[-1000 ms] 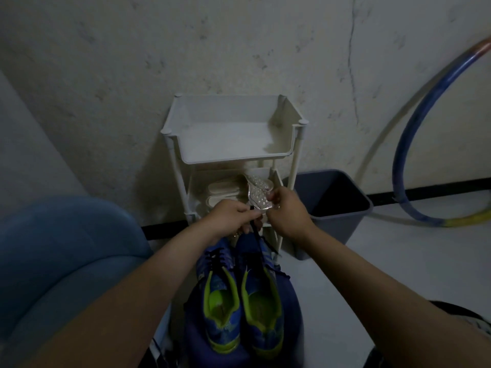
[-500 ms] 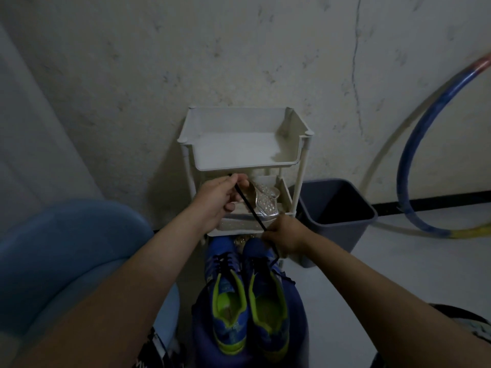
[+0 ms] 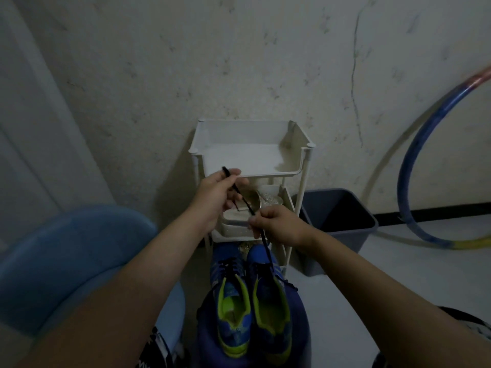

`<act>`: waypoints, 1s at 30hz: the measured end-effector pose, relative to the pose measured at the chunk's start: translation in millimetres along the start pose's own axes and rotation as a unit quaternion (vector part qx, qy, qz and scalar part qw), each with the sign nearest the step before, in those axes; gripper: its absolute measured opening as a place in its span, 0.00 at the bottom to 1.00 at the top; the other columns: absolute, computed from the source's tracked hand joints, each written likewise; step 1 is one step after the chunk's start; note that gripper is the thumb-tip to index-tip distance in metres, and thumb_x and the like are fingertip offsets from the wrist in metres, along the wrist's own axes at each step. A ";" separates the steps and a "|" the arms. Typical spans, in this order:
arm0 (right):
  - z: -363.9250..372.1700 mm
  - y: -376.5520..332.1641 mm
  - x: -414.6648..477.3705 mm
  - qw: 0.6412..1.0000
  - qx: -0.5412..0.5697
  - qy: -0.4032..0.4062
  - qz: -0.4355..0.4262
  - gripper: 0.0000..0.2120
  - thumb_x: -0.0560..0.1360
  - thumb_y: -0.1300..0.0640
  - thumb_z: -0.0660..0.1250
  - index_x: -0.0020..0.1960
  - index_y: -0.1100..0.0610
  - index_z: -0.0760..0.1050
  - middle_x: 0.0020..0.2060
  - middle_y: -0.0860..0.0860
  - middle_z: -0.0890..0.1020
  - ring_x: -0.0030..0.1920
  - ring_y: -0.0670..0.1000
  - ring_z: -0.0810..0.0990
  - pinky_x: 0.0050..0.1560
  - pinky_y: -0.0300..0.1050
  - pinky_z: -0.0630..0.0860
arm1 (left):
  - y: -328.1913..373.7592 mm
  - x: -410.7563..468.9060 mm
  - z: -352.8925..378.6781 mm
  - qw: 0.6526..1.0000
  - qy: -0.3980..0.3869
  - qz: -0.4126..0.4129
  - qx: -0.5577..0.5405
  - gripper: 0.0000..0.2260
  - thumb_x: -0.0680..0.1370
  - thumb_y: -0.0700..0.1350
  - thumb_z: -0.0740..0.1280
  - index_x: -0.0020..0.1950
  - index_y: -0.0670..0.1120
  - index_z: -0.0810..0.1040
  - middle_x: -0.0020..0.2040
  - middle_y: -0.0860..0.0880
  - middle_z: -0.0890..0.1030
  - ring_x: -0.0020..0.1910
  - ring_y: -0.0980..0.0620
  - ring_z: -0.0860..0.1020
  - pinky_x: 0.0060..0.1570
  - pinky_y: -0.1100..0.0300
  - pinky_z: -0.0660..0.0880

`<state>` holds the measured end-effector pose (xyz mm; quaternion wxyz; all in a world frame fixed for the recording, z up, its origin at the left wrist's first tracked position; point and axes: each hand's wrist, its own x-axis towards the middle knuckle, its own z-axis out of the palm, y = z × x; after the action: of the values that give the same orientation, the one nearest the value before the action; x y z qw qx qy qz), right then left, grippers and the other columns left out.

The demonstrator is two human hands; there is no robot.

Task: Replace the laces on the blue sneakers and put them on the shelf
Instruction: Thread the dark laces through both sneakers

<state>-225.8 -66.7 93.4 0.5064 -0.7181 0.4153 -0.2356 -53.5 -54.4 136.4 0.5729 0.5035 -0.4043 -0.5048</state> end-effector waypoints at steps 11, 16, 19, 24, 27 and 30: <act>-22.1 10.4 -9.1 0.950 -0.270 0.049 0.152 0.06 0.76 0.57 0.68 0.43 0.57 0.83 0.40 0.52 0.84 0.43 0.51 0.83 0.49 0.46 0.81 | 12.7 0.1 -30.8 0.994 0.095 -0.015 0.055 0.11 0.84 0.45 0.58 0.57 0.43 0.78 0.42 0.49 0.86 0.30 0.54 0.79 0.28 0.64 0.70; -16.4 13.4 -7.8 0.956 -0.277 0.058 0.077 0.27 0.73 0.58 0.66 0.72 0.50 0.71 0.67 0.52 0.76 0.65 0.54 0.76 0.59 0.44 0.74 | -0.9 -21.3 -10.6 0.950 -0.077 -0.033 0.301 0.14 0.84 0.51 0.55 0.60 0.53 0.79 0.53 0.55 0.84 0.38 0.53 0.82 0.35 0.61 0.71; -5.6 8.0 -4.4 0.999 -0.032 -0.014 0.012 0.26 0.74 0.59 0.68 0.70 0.46 0.69 0.62 0.56 0.79 0.52 0.59 0.81 0.48 0.51 0.80 | -11.3 -32.6 8.8 0.927 -0.141 0.011 0.347 0.13 0.84 0.51 0.57 0.61 0.59 0.80 0.50 0.57 0.81 0.39 0.56 0.78 0.35 0.64 0.72; -9.9 -3.6 -15.3 0.997 0.064 -0.013 0.033 0.07 0.82 0.60 0.62 0.57 0.58 0.76 0.35 0.54 0.80 0.27 0.49 0.72 0.30 0.42 0.68 | -16.1 -28.2 19.4 0.936 -0.087 0.058 0.335 0.12 0.83 0.48 0.59 0.56 0.53 0.82 0.41 0.56 0.82 0.33 0.59 0.76 0.29 0.65 0.72; -18.0 5.9 -12.0 0.997 -0.019 0.047 0.061 0.11 0.81 0.58 0.63 0.49 0.63 0.81 0.32 0.53 0.78 0.28 0.49 0.72 0.31 0.41 0.69 | -23.5 -22.6 11.0 0.928 -0.090 0.047 0.359 0.07 0.81 0.47 0.64 0.52 0.50 0.83 0.33 0.55 0.79 0.28 0.56 0.77 0.27 0.64 0.74; -21.9 17.4 -10.2 0.985 -0.138 0.052 0.084 0.10 0.80 0.55 0.66 0.48 0.59 0.83 0.34 0.50 0.80 0.33 0.46 0.76 0.36 0.37 0.73 | -39.6 -16.8 2.5 0.897 -0.059 0.086 0.429 0.06 0.78 0.46 0.69 0.41 0.54 0.82 0.34 0.55 0.81 0.27 0.60 0.77 0.28 0.66 0.73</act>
<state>-254.2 -72.4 86.5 0.3977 -0.7305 0.5287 -0.1697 -65.5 -37.5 98.5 0.3178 0.6332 -0.6560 -0.2601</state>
